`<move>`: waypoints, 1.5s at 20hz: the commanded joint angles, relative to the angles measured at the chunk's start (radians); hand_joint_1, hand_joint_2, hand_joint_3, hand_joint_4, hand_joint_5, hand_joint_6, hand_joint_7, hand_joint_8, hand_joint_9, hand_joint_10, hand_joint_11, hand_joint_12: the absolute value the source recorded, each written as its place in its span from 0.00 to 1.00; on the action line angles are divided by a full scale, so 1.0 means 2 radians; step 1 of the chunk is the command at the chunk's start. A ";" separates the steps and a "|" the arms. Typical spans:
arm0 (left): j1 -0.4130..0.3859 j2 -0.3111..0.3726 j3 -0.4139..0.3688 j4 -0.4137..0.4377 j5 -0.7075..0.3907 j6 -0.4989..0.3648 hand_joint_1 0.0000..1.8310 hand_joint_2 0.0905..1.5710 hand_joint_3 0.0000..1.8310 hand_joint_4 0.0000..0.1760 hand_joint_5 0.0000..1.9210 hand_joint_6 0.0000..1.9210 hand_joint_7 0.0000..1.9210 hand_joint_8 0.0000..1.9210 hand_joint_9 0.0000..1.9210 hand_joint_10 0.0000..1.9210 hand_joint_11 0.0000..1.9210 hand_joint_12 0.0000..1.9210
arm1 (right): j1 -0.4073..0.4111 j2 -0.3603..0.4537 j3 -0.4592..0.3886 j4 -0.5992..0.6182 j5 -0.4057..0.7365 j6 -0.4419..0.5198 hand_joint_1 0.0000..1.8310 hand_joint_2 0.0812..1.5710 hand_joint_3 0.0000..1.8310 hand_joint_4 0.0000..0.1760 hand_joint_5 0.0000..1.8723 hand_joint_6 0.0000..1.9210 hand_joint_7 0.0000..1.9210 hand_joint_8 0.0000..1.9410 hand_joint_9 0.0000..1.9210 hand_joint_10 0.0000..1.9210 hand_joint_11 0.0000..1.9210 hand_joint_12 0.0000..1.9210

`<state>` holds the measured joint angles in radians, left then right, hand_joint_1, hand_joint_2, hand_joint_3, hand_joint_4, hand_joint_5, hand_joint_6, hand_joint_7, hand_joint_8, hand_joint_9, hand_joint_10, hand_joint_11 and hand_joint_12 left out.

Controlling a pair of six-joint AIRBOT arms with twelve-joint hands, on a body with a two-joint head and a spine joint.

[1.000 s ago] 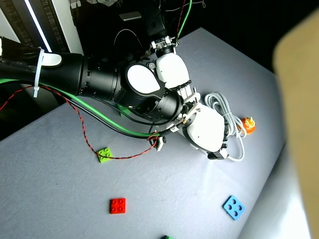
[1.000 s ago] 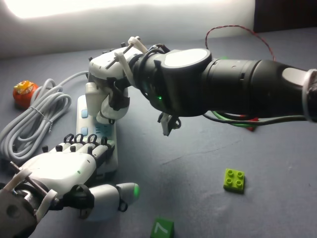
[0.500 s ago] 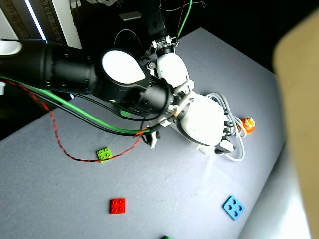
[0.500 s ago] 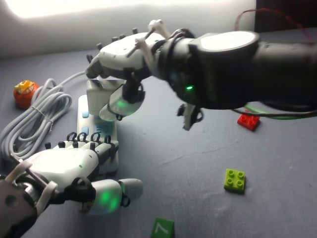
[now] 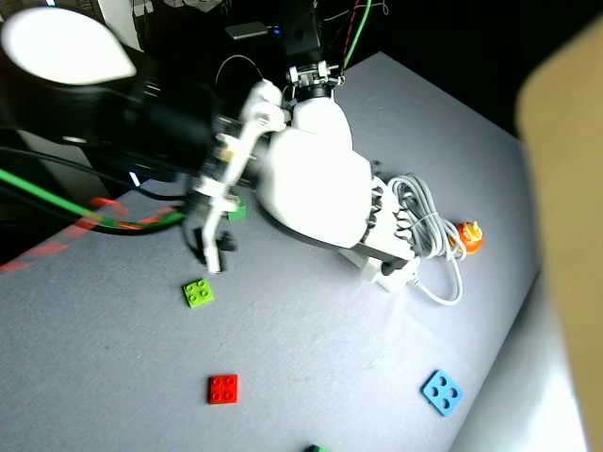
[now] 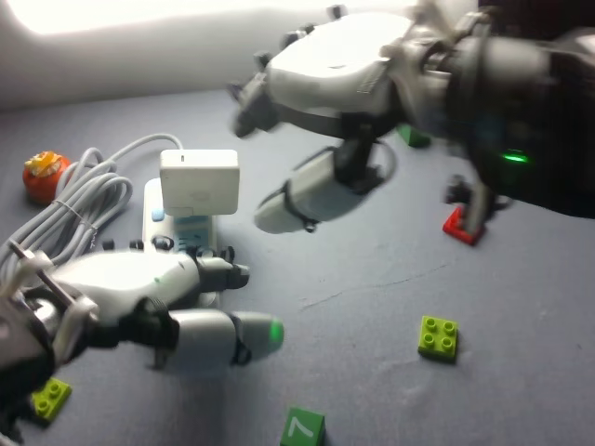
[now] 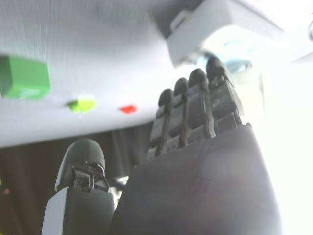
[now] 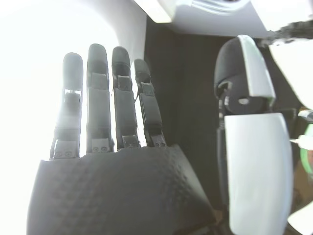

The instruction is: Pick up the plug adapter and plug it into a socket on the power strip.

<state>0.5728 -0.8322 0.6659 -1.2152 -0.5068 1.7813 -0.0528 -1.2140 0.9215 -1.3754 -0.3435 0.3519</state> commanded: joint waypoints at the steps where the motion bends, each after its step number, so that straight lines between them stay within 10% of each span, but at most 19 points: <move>1: -0.011 0.008 0.002 0.017 -0.015 0.001 0.01 0.79 0.00 0.00 0.13 0.66 0.14 0.80 0.11 0.82 0.00 0.93 | 0.009 0.014 -0.011 -0.015 -0.001 -0.009 0.26 0.63 0.00 0.00 0.35 0.38 0.32 0.55 0.28 0.61 0.17 0.82; 2: -0.022 0.013 0.003 0.017 -0.008 0.005 0.02 0.80 0.00 0.00 0.07 0.89 0.10 0.96 0.09 0.96 0.04 0.99 | 0.009 0.031 -0.023 -0.015 -0.002 -0.010 0.24 0.64 0.00 0.00 0.29 0.62 0.26 0.78 0.22 0.82 0.16 0.89; 5: -0.055 0.029 0.007 0.017 0.011 0.024 0.11 0.78 0.00 0.00 0.02 1.00 0.06 1.00 0.12 1.00 0.18 1.00 | 0.006 0.073 -0.045 -0.014 -0.001 -0.010 0.21 0.65 0.00 0.00 0.20 0.98 0.17 1.00 0.20 1.00 0.20 1.00; 7: -0.076 0.038 0.010 0.017 0.023 0.039 0.07 0.79 0.00 0.00 0.02 1.00 0.04 1.00 0.10 1.00 0.16 1.00 | -0.001 0.093 -0.053 -0.014 0.002 -0.010 0.22 0.65 0.00 0.00 0.19 1.00 0.18 1.00 0.23 1.00 0.25 1.00; 10: -0.113 0.053 0.013 0.017 0.040 0.066 0.05 0.75 0.00 0.00 0.52 1.00 0.55 1.00 0.49 1.00 0.45 1.00 | -0.023 0.125 -0.059 -0.014 0.001 0.015 0.20 0.61 0.00 0.00 0.29 1.00 0.26 1.00 0.33 1.00 0.39 1.00; 12: -0.134 0.060 0.014 0.017 0.045 0.084 0.00 0.72 0.00 0.04 0.74 1.00 0.76 1.00 0.73 1.00 0.68 1.00 | -0.030 0.143 -0.059 -0.014 0.001 0.036 0.14 0.63 0.00 0.00 0.54 1.00 0.53 1.00 0.52 1.00 0.55 1.00; 14: -0.150 0.063 0.014 0.017 0.047 0.100 0.14 0.80 0.00 0.84 0.82 1.00 0.83 1.00 0.83 1.00 0.83 1.00 | -0.030 0.155 -0.059 -0.014 -0.002 0.043 0.14 0.65 0.01 0.00 0.80 1.00 0.80 1.00 0.80 1.00 0.81 1.00; 17: -0.176 0.063 0.015 0.017 0.046 0.128 0.54 0.86 0.00 0.71 0.88 1.00 0.90 1.00 0.92 1.00 0.95 1.00 | -0.031 0.167 -0.060 -0.028 -0.019 0.049 0.23 0.87 0.02 0.00 0.83 1.00 0.85 1.00 0.87 1.00 0.90 1.00; 19: -0.186 0.061 0.014 0.017 0.037 0.132 0.72 0.83 0.00 0.97 0.83 1.00 0.88 1.00 0.91 1.00 0.93 1.00 | -0.036 0.174 -0.066 -0.095 -0.043 0.093 0.41 0.93 0.01 0.00 0.81 1.00 0.85 1.00 0.87 1.00 0.92 1.00; 21: -0.195 0.060 0.013 0.017 0.035 0.133 0.75 0.82 0.00 0.99 0.83 1.00 0.86 1.00 0.88 1.00 0.89 1.00 | -0.047 0.184 -0.076 -0.168 -0.053 0.133 0.54 0.93 0.00 0.00 0.80 1.00 0.85 1.00 0.87 1.00 0.90 1.00; 30: -0.204 0.060 0.007 0.017 0.053 0.135 0.70 0.85 0.00 0.86 0.84 1.00 0.85 1.00 0.87 1.00 0.87 1.00 | -0.066 0.207 -0.082 -0.169 -0.035 0.164 0.58 0.91 0.00 0.00 0.79 1.00 0.83 1.00 0.86 1.00 0.88 1.00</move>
<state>0.1787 -0.7193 0.6811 -1.2118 -0.3519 2.0460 -0.1928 -0.8070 0.7601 -1.6745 -0.3901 0.6785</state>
